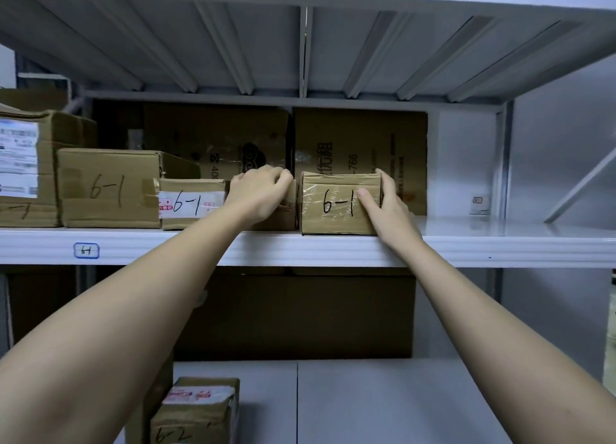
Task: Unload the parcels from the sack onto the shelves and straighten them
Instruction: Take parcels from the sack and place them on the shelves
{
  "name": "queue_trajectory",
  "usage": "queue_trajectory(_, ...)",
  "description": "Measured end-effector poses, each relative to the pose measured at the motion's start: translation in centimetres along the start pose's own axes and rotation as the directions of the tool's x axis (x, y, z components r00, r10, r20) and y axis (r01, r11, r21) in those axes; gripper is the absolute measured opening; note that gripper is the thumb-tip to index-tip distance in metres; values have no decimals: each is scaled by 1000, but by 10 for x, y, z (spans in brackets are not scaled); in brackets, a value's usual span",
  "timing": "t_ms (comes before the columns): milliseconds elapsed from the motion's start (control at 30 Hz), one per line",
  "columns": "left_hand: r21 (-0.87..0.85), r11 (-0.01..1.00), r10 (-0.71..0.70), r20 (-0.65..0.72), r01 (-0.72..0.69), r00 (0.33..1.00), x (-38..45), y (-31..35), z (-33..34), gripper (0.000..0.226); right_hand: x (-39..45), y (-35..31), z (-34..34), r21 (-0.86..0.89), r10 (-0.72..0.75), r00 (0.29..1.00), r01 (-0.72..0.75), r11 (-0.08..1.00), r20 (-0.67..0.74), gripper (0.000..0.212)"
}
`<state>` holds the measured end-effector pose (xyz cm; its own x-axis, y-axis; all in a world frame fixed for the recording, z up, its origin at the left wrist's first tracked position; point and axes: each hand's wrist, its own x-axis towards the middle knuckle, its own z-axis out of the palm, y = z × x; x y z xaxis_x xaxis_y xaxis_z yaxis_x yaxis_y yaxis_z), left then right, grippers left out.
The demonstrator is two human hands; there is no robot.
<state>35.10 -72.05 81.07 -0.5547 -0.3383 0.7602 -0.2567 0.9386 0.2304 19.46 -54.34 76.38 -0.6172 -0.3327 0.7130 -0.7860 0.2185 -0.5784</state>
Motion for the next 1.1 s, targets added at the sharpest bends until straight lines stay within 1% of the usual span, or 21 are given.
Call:
queue_trajectory(67,-11,1000,2,10,-1,1000,0,1,-2,43,2,-1,4,-44,23,1000,-23,999,1,63)
queue_trajectory(167,7,1000,8,15,-8,1000,0,0,-3,37,4,-3,9,-88,51,999,-51,995,-6,64)
queue_trajectory(300,38,999,17,62,-19,998,-1,1,-5,61,6,-5,12,-119,75,997,-77,990,-21,63)
queue_trajectory(367,49,999,12,77,-15,997,-1,1,-5,61,6,-6,12,-124,80,997,-81,989,-12,64)
queue_trajectory(400,55,998,11,77,-15,997,-1,2,-4,56,6,-7,11,-121,81,997,-81,989,-2,65)
queue_trajectory(433,52,998,18,57,-21,998,-1,3,-4,49,5,-7,10,-107,81,997,-80,991,2,67)
queue_trajectory(467,33,999,36,7,-37,999,-2,4,-3,43,2,-7,8,-82,82,997,-83,993,-7,67)
queue_trajectory(500,-7,998,54,-74,-54,996,-5,5,-3,39,-1,-7,6,-43,82,996,-84,996,-33,67)
queue_trajectory(533,-77,995,57,-169,-70,984,-8,7,-3,36,-4,-7,4,3,80,994,-80,997,-76,66)
queue_trajectory(600,-284,954,2,-321,-98,947,-18,13,-2,32,-13,-5,1,94,78,979,-61,994,-190,58)
queue_trajectory(667,-430,890,-35,-393,-150,919,-32,22,5,29,-25,-3,0,143,67,951,-24,989,-301,45)
queue_trajectory(733,-468,857,-5,-430,-218,903,-49,30,18,25,-39,1,1,146,29,914,33,989,-404,33)
queue_trajectory(800,-419,856,91,-458,-304,885,-68,35,35,24,-55,8,5,87,-41,875,94,992,-483,28)
queue_trajectory(867,-290,879,225,-450,-380,864,-86,40,56,27,-72,18,7,-2,-105,849,122,993,-518,27)
queue_trajectory(900,-241,885,271,-429,-398,862,-94,45,66,30,-81,24,6,-48,-130,842,123,991,-523,26)
queue_trajectory(1000,-166,895,340,-345,-414,875,-117,63,91,36,-107,45,-1,-159,-191,834,126,979,-518,27)
queue_trajectory(1100,-79,877,446,-229,-474,865,-137,84,114,41,-134,74,-17,-251,-233,851,124,960,-470,33)
